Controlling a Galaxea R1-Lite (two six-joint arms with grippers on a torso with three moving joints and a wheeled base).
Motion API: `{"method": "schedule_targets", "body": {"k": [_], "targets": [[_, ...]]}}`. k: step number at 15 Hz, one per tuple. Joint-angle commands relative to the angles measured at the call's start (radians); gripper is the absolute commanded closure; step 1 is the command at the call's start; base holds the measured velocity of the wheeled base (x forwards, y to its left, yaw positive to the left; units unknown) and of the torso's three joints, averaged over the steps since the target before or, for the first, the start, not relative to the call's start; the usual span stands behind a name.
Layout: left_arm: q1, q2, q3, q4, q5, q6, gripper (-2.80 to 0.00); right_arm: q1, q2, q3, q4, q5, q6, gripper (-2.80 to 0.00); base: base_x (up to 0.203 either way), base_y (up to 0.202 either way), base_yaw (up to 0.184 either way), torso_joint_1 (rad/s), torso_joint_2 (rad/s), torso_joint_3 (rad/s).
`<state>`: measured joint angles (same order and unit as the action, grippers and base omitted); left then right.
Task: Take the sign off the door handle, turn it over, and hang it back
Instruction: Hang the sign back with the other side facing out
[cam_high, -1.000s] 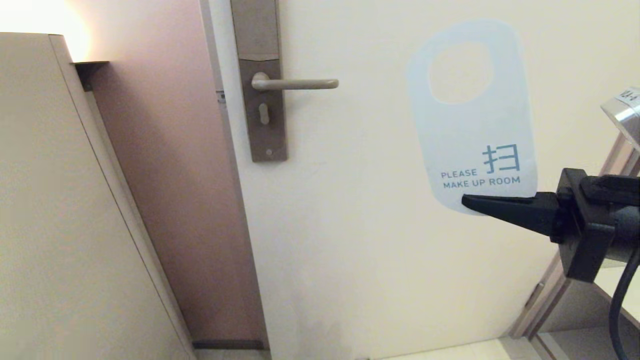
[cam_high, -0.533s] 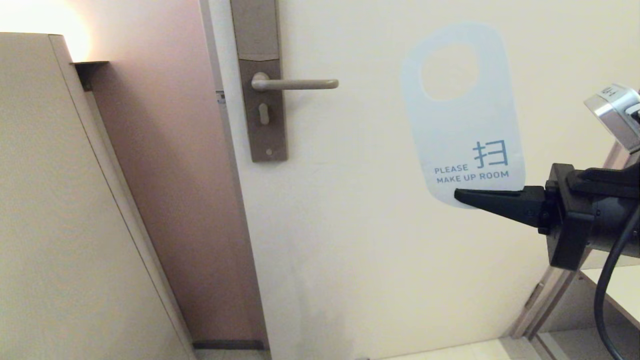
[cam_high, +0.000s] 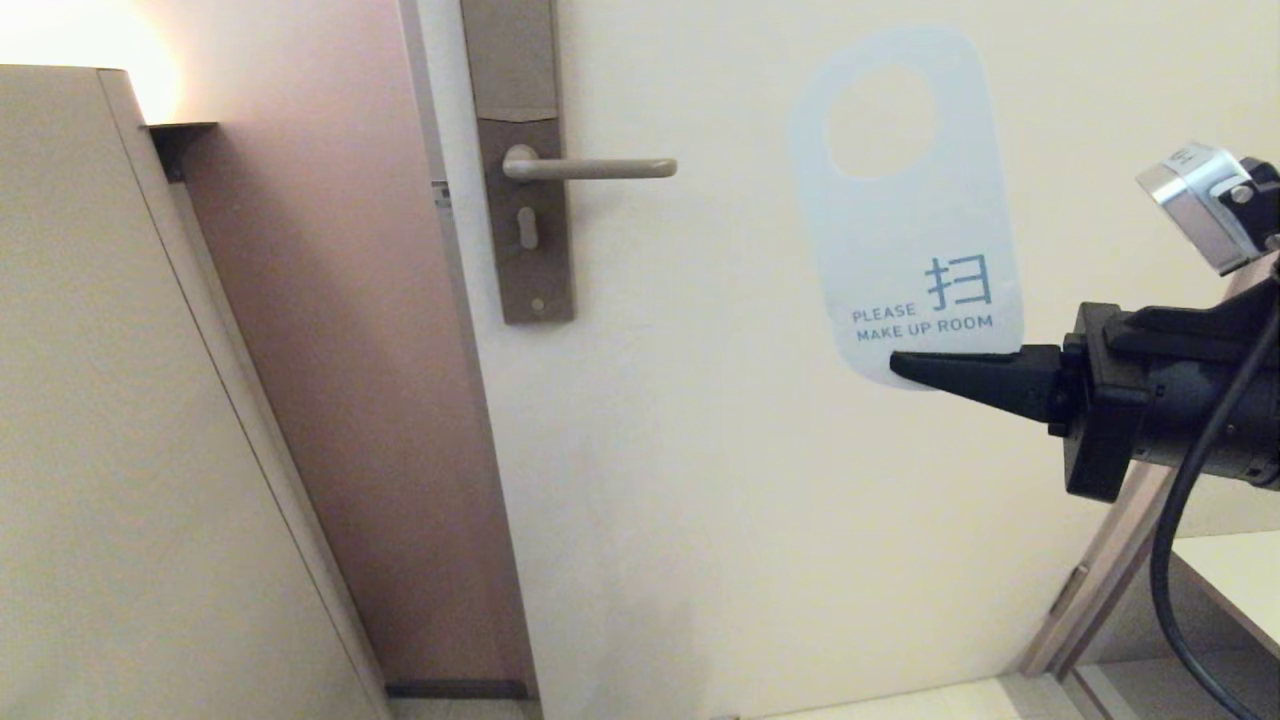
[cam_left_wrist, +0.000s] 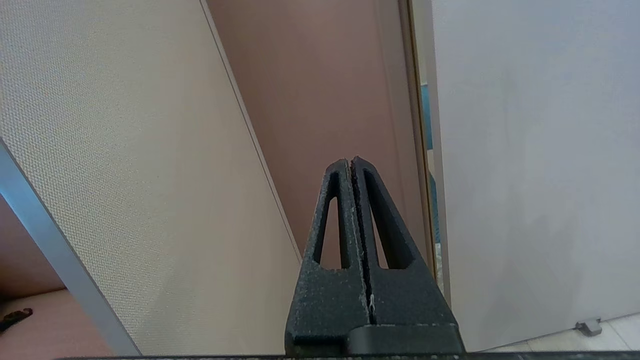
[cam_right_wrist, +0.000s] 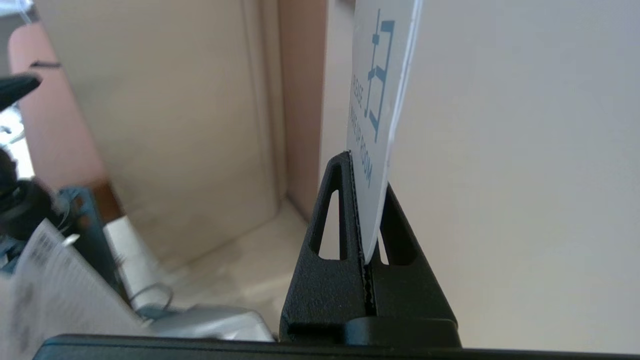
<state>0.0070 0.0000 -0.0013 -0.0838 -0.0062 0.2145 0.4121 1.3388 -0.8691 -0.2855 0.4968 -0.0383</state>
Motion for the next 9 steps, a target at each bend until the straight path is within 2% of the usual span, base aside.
{"method": "schedule_targets", "body": {"k": [1,6,9], "targets": [[0.001,0.002,0.000,-0.001,0.000,0.000,0.00,-0.005,0.033,-0.011,-0.045,0.003,0.002,0.00,0.000,0.000,0.000,0.000,0.00,0.000],[0.001,0.000,0.000,-0.003,0.008,-0.017,0.00,-0.004,0.060,-0.055,-0.064,0.005,0.004,0.00,0.000,0.000,0.000,0.000,0.00,0.000],[0.001,0.001,0.000,-0.008,0.034,-0.080,0.00,0.009,0.101,-0.104,-0.064,0.005,0.005,0.00,0.000,0.000,0.000,0.000,0.00,0.000]]}}
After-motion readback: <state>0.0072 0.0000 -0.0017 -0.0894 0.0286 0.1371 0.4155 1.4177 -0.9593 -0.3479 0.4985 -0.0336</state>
